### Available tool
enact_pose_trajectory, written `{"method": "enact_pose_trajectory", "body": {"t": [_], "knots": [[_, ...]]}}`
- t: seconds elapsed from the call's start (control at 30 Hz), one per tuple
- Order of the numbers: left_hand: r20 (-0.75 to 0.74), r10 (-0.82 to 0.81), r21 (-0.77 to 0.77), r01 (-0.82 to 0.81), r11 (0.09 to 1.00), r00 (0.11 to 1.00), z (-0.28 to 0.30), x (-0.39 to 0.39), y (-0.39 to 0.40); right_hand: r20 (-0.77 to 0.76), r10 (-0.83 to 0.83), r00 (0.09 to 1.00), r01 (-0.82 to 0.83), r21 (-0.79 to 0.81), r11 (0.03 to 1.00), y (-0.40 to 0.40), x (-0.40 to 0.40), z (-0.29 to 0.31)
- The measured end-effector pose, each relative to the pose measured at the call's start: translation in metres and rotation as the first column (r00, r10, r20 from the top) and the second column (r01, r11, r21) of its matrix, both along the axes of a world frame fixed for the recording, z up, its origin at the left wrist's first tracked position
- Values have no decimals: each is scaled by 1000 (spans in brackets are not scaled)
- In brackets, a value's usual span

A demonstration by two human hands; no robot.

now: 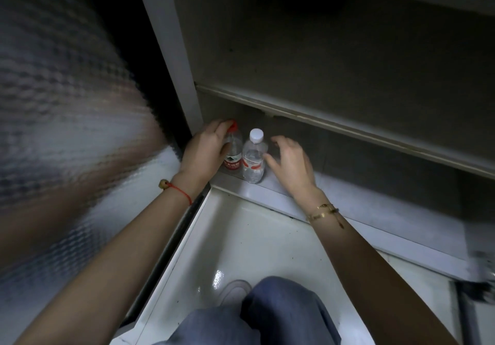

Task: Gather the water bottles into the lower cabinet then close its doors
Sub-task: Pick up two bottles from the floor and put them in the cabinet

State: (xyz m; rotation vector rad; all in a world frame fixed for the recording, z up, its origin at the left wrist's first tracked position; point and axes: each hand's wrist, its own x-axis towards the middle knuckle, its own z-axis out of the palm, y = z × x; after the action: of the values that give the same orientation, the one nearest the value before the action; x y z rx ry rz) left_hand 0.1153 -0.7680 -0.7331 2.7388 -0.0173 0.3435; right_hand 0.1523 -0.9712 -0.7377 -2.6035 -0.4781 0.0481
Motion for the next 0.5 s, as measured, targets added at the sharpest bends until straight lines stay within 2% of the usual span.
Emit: {"method": "enact_pose_trajectory", "body": {"t": [0.27, 0.4, 0.5], "knots": [[84, -100, 130, 88, 988, 991, 9, -55, 3, 130, -46, 991, 47, -10, 999, -56, -56, 5], [98, -101, 127, 88, 988, 990, 21, -68, 1, 97, -73, 993, 74, -12, 997, -69, -69, 14], [85, -87, 94, 79, 992, 993, 54, -83, -4, 41, -111, 993, 111, 12, 994, -78, -82, 47]]}}
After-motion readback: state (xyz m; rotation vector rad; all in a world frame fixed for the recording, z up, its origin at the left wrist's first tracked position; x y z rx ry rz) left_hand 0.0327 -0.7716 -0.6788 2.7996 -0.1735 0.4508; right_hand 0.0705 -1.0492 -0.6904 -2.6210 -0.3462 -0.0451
